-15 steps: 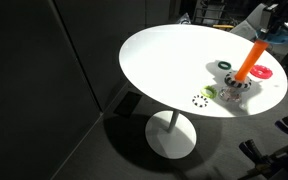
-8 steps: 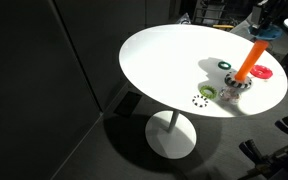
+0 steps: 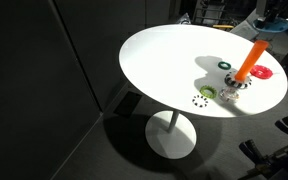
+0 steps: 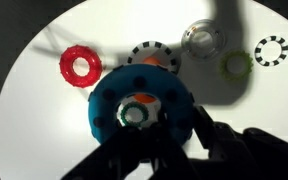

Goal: Put the big blue ring on the stake

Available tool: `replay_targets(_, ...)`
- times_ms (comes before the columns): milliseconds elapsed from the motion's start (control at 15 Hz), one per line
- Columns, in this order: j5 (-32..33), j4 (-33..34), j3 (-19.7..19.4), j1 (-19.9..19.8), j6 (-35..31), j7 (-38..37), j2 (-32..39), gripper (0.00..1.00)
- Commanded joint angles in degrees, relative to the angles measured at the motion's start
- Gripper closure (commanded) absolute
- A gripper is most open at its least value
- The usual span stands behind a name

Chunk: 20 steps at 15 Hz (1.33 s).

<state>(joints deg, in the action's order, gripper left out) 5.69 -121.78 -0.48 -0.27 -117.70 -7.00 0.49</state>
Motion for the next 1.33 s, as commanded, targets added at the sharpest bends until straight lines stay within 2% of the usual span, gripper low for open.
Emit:
replay_targets(0, 0.1, 2.07, -0.4, -0.41, 3.87, -0.08, -0.71, 0.9)
replay_targets(867, -0.56, -1.53, -0.29, -0.22, -0.45, -0.63, -1.19, 0.9)
replay_targets(1267, -0.29, -4.15, -0.03, -0.01, -4.68, -1.04, -0.87, 0.9)
